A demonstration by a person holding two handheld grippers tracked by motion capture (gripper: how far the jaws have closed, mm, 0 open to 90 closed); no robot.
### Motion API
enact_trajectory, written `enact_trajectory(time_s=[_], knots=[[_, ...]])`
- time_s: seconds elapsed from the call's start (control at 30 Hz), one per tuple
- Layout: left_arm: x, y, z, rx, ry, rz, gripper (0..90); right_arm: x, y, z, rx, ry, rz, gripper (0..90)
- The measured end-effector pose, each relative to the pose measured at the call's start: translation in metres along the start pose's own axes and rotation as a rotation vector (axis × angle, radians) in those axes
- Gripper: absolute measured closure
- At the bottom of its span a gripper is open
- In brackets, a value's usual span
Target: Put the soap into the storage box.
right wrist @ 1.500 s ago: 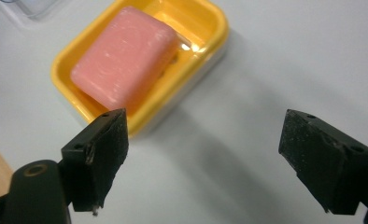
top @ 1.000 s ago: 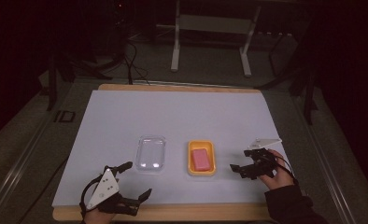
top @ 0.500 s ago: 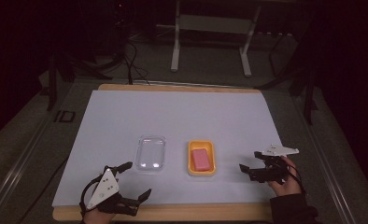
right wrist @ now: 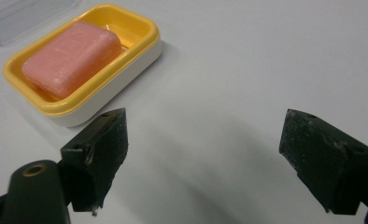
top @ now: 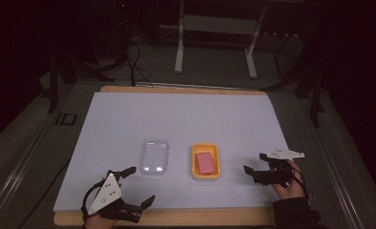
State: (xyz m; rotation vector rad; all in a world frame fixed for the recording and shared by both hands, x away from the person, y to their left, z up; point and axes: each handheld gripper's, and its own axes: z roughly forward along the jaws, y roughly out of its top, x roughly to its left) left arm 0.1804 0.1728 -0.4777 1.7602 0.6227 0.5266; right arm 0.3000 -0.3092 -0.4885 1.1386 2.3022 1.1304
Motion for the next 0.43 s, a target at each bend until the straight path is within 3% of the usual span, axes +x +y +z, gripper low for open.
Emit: enact_trajectory(time_s=[0.43], knots=[[-0.0001,-0.0001,0.0013,0.006,-0.001,0.002,0.7,-0.0008,-0.0019,0.0034,0.018,0.016,0.0,15.2]])
